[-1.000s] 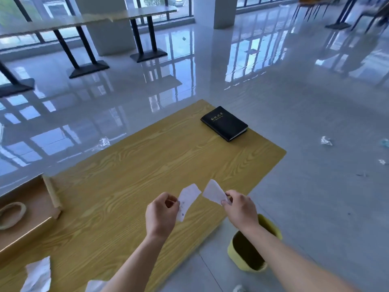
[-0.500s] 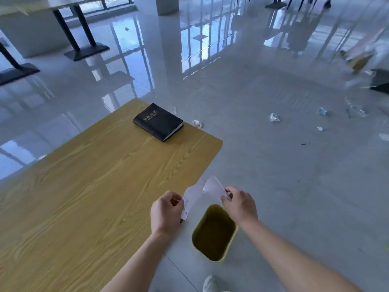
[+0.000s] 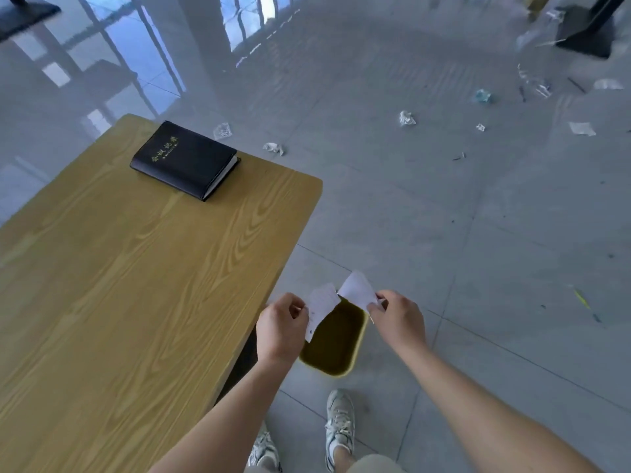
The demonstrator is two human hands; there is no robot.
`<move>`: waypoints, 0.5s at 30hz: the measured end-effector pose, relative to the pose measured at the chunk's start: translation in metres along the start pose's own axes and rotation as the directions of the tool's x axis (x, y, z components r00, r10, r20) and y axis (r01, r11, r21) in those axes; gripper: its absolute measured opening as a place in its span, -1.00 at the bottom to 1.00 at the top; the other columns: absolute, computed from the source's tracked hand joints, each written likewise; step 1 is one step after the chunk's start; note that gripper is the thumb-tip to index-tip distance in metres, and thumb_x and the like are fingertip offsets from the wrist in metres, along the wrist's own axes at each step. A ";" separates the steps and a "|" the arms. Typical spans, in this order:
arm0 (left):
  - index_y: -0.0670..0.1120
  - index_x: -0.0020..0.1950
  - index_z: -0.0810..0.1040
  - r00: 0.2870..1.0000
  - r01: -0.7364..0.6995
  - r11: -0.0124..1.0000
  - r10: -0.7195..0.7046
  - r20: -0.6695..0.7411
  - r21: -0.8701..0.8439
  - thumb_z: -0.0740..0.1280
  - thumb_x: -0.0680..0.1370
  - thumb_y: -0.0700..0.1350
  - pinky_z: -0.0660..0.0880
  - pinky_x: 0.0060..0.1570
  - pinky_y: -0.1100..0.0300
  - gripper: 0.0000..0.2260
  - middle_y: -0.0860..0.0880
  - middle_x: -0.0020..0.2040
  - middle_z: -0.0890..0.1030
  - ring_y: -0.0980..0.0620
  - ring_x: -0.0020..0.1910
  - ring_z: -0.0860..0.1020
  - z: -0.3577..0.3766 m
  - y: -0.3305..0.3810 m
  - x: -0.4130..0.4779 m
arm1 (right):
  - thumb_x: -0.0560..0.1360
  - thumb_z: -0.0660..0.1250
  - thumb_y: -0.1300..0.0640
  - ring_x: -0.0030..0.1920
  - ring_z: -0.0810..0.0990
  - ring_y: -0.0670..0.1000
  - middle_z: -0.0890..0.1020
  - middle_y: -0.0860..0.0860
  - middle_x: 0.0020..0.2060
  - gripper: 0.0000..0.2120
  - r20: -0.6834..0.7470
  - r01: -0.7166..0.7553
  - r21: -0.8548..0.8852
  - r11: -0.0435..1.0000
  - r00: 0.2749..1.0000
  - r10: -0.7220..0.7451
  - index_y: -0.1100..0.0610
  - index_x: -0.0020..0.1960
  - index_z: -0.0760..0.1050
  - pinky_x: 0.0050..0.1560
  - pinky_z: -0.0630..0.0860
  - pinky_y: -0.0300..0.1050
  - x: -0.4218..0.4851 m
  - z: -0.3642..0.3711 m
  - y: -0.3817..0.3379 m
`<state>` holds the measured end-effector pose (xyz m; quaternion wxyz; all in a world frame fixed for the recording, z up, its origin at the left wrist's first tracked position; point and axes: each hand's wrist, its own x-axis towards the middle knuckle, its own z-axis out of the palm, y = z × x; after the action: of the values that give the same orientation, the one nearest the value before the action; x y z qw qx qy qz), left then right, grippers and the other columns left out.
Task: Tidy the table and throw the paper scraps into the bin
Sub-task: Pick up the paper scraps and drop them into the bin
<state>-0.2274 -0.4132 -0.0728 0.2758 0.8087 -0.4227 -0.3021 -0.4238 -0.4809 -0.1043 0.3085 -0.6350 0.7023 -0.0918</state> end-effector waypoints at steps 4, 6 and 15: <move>-0.04 -0.12 0.58 0.997 0.059 0.997 -0.061 0.039 0.054 0.38 0.53 -0.19 0.48 -0.33 0.25 -0.94 0.08 -0.29 0.59 0.15 -0.29 0.54 0.033 -0.021 0.013 | 0.48 0.34 0.06 -0.20 0.57 0.15 0.69 0.08 -0.18 -0.83 0.032 -0.070 -0.003 0.998 0.997 0.070 0.14 -0.04 0.60 -0.24 0.45 -0.07 0.011 0.030 0.025; -0.04 -0.10 0.57 0.994 0.089 0.993 -0.093 0.050 0.079 0.36 0.54 -0.17 0.37 -0.40 0.33 -0.95 0.06 -0.28 0.58 0.14 -0.31 0.52 0.055 -0.034 0.020 | 0.50 0.33 0.04 -0.12 0.62 0.16 0.70 0.08 -0.12 -0.79 0.059 -0.094 -0.009 0.996 0.994 0.094 0.13 0.04 0.61 -0.22 0.46 -0.10 0.018 0.048 0.040; -0.04 -0.13 0.56 0.948 0.290 0.940 -0.308 0.079 0.182 0.36 0.55 -0.16 0.46 -0.33 0.28 -0.93 0.01 -0.28 0.55 0.07 -0.31 0.51 0.136 -0.117 0.041 | 0.49 0.28 0.10 -0.17 0.56 0.19 0.59 0.06 -0.26 -0.84 0.177 -0.173 -0.023 0.985 0.969 0.174 0.17 -0.09 0.57 -0.27 0.30 -0.12 0.048 0.140 0.092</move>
<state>-0.2465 -0.4170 -0.2557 0.1347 0.8667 -0.3327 -0.3465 -0.4244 -0.4736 -0.2785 0.3749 -0.5777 0.7250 -0.0046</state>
